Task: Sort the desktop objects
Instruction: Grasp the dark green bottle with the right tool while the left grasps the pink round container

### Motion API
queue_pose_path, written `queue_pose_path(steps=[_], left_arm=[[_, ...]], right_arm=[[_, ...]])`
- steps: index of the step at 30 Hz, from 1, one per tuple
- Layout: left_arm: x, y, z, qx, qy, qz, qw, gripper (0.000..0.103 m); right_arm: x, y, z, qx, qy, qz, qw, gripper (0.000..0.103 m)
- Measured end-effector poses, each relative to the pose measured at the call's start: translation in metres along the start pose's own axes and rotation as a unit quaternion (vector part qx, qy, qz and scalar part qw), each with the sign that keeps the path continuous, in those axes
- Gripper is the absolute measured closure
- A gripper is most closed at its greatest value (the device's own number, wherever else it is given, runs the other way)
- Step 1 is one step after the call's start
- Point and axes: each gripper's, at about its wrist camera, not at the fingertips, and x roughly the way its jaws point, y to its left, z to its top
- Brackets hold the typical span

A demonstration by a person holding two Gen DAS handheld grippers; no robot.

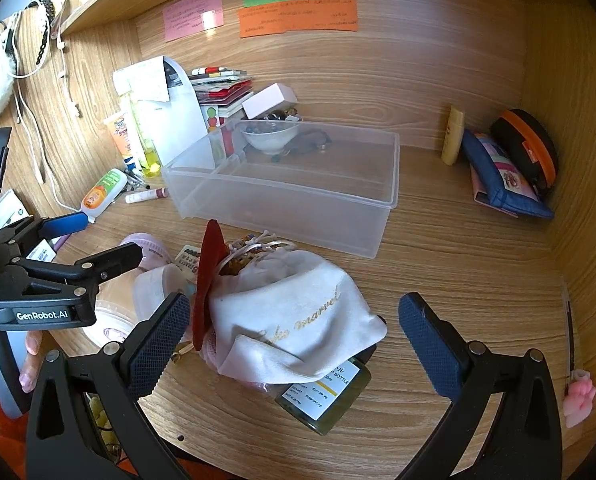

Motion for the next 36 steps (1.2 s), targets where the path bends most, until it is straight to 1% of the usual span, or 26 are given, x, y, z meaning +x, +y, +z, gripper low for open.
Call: queue_pose_path(steps=[7, 12, 17, 19, 22, 26, 27, 28, 29, 30, 33, 36], left_arm=[[-0.003, 0.001, -0.001, -0.001, -0.003, 0.004, 1.0, 0.0], [-0.006, 0.005, -0.001, -0.004, -0.008, 0.014, 0.9999, 0.0], [-0.009, 0.02, 0.001, -0.006, -0.017, -0.002, 0.9998, 0.0], [-0.007, 0.026, 0.003, 0.0, -0.006, -0.021, 0.9998, 0.0], [0.001, 0.034, 0.006, 0.005, 0.023, -0.055, 0.9982, 0.0], [0.014, 0.042, 0.004, 0.001, 0.053, -0.07, 0.9961, 0.001], [0.018, 0.045, 0.003, -0.005, 0.061, -0.075, 0.9953, 0.002], [0.021, 0.046, 0.002, -0.007, 0.067, -0.081, 0.9945, 0.011], [0.024, 0.046, 0.001, -0.008, 0.074, -0.085, 0.9936, 0.022], [0.027, 0.046, 0.0, -0.008, 0.082, -0.088, 0.9927, 0.025], [0.034, 0.046, -0.003, -0.014, 0.087, -0.097, 0.9914, 0.025], [0.038, 0.043, -0.002, -0.008, 0.086, -0.093, 0.9919, 0.025]], right_arm=[[0.0, -0.001, 0.0, 0.004, 0.001, -0.001, 1.0, 0.0], [-0.004, -0.005, 0.0, 0.007, -0.004, -0.004, 1.0, 0.0], [-0.007, -0.011, 0.0, 0.007, -0.009, -0.004, 1.0, 0.0], [-0.006, -0.013, 0.0, 0.007, -0.006, -0.001, 1.0, 0.0], [-0.005, -0.016, 0.001, 0.004, 0.003, 0.018, 1.0, 0.0], [-0.002, -0.015, -0.001, -0.005, 0.02, 0.036, 0.999, 0.0], [-0.002, -0.015, -0.002, -0.008, 0.023, 0.036, 0.999, 0.0], [-0.001, -0.016, -0.004, -0.012, 0.029, 0.032, 0.999, 0.0], [0.0, -0.017, -0.006, -0.013, 0.032, 0.029, 0.999, 0.0], [0.0, -0.018, -0.008, -0.013, 0.035, 0.026, 0.999, 0.0], [0.001, -0.023, -0.015, -0.008, 0.048, 0.024, 0.999, 0.0], [0.0, -0.028, -0.022, -0.002, 0.061, 0.024, 0.998, 0.0]])
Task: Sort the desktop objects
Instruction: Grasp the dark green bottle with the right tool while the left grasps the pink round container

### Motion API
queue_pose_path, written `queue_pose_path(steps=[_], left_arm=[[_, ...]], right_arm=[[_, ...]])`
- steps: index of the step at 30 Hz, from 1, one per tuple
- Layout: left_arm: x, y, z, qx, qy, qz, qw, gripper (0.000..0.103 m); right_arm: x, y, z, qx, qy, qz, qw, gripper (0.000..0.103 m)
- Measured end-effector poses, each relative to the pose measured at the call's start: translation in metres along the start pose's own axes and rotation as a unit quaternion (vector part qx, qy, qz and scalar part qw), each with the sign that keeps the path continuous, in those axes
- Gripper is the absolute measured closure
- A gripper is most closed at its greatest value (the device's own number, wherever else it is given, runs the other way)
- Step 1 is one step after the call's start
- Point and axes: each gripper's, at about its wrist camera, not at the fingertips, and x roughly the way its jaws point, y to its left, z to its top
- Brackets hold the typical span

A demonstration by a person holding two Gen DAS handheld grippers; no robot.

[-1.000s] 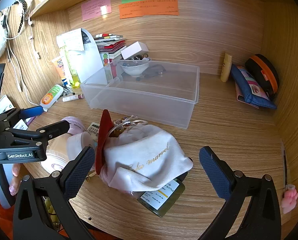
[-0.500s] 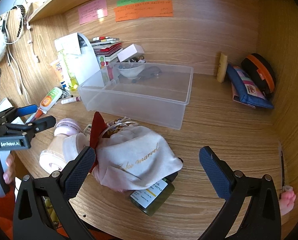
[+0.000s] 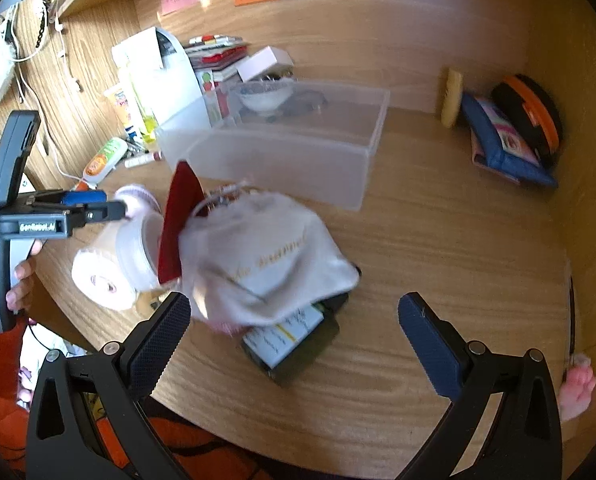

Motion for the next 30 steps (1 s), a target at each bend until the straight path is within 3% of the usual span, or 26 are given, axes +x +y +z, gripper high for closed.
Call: queue_pose_path(steps=[6, 9, 12, 17, 19, 23, 30], left_arm=[[0.016, 0.0, 0.005, -0.003, 0.017, -0.019, 0.9997, 0.026], [0.023, -0.001, 0.006, -0.005, 0.02, -0.026, 0.9994, 0.033], [0.029, -0.006, 0.008, -0.002, 0.021, -0.025, 0.9994, 0.037], [0.035, -0.007, 0.011, -0.003, 0.016, -0.018, 0.9997, 0.042], [0.036, -0.007, 0.012, -0.005, 0.013, -0.016, 0.9998, 0.042], [0.037, -0.006, 0.014, -0.009, 0.008, -0.01, 0.9999, 0.044], [0.025, -0.005, 0.019, -0.008, -0.01, -0.004, 0.9999, 0.06]], right_arm=[[0.004, 0.004, -0.013, -0.007, 0.015, 0.001, 1.0, 0.0], [0.013, 0.002, -0.015, 0.001, 0.024, 0.001, 1.0, 0.001], [0.021, -0.002, -0.016, 0.011, 0.033, 0.008, 0.999, 0.009], [0.036, -0.006, -0.021, 0.01, 0.05, 0.015, 0.999, 0.036], [0.036, -0.006, -0.022, 0.01, 0.046, 0.018, 0.999, 0.041], [0.031, -0.008, -0.025, 0.009, 0.034, 0.007, 0.999, 0.042], [0.005, -0.023, -0.026, 0.014, -0.002, -0.033, 0.999, 0.042]])
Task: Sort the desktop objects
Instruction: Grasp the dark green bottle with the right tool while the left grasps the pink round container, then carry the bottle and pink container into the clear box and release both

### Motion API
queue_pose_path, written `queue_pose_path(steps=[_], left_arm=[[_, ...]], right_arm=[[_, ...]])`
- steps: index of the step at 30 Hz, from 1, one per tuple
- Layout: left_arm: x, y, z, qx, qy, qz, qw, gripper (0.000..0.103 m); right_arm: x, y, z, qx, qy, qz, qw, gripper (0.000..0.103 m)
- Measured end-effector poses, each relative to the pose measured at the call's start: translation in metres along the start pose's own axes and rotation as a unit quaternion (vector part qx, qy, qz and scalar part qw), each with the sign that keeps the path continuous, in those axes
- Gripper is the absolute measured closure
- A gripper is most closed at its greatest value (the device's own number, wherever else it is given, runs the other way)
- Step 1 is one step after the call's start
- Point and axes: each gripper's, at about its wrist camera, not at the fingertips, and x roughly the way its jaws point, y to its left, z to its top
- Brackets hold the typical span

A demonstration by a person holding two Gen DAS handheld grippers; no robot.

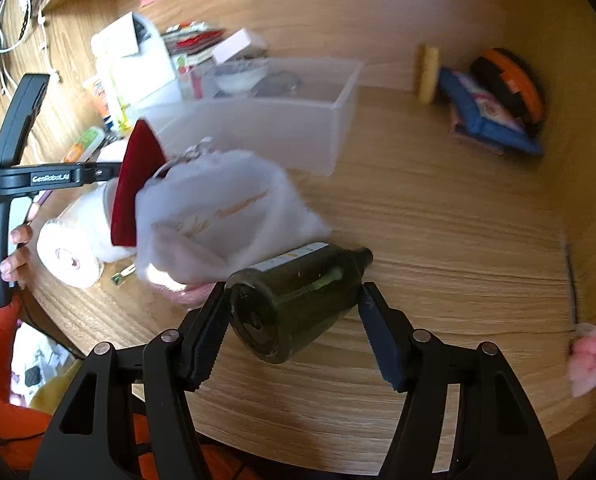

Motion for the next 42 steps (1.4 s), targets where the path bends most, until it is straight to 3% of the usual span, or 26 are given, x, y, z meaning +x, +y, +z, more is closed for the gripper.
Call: queue_pose_path(steps=[13, 23, 33, 42], left_arm=[[-0.01, -0.008, 0.009, -0.001, -0.028, 0.027, 0.9993, 0.063], [-0.043, -0.009, 0.025, -0.002, -0.08, 0.039, 0.996, 0.064], [-0.061, -0.013, 0.046, -0.005, -0.115, 0.051, 0.9921, 0.064], [-0.07, -0.017, 0.074, -0.007, -0.143, 0.039, 0.9889, 0.064]], right_arm=[[-0.023, -0.022, 0.02, 0.029, -0.053, -0.031, 0.998, 0.042], [-0.036, -0.013, 0.055, 0.022, -0.104, -0.003, 0.994, 0.042], [-0.021, 0.004, 0.097, -0.003, -0.114, 0.038, 0.993, 0.042], [-0.011, 0.001, 0.134, -0.012, -0.128, 0.058, 0.99, 0.042]])
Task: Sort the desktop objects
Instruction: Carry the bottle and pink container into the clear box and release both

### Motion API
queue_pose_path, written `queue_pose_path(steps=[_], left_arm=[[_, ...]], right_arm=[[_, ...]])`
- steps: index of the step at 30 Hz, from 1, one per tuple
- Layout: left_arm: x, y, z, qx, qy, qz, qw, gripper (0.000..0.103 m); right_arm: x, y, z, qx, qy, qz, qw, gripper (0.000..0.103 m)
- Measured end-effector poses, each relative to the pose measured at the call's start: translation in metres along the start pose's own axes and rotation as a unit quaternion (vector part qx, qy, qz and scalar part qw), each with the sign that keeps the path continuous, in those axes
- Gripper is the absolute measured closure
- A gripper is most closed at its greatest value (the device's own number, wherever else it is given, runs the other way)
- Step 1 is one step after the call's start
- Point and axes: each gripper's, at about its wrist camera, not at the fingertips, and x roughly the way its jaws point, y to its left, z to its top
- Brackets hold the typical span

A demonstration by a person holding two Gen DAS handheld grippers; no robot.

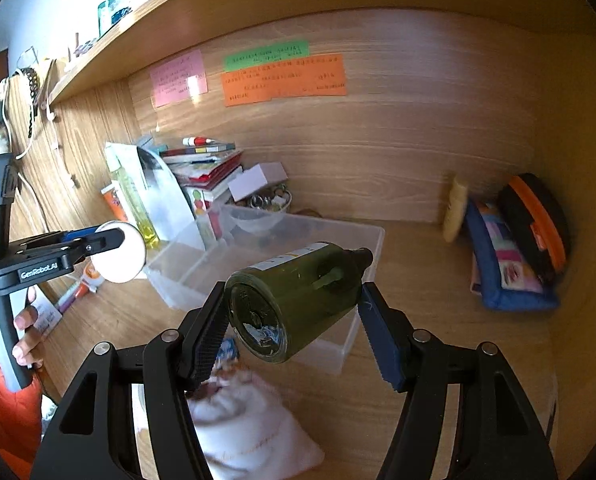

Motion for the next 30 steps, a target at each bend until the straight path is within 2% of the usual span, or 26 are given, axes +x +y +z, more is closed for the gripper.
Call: queue_pose_path(steps=[8, 18, 25, 30], left_arm=[[0.032, -0.008, 0.021, 0.004, 0.012, -0.011, 0.9999, 0.064], [0.101, -0.013, 0.026, 0.012, 0.075, -0.014, 0.997, 0.064], [0.131, -0.014, 0.017, 0.021, 0.104, -0.004, 0.9943, 0.064], [0.141, -0.011, 0.012, 0.024, 0.117, 0.0, 0.9929, 0.064]], right_arm=[[0.042, -0.007, 0.017, -0.004, 0.029, 0.019, 0.999, 0.042], [0.1, -0.02, 0.019, -0.013, 0.095, 0.019, 0.995, 0.042], [0.128, -0.018, 0.013, -0.042, 0.138, -0.002, 0.99, 0.042], [0.142, -0.014, 0.011, -0.055, 0.151, -0.019, 0.987, 0.042]])
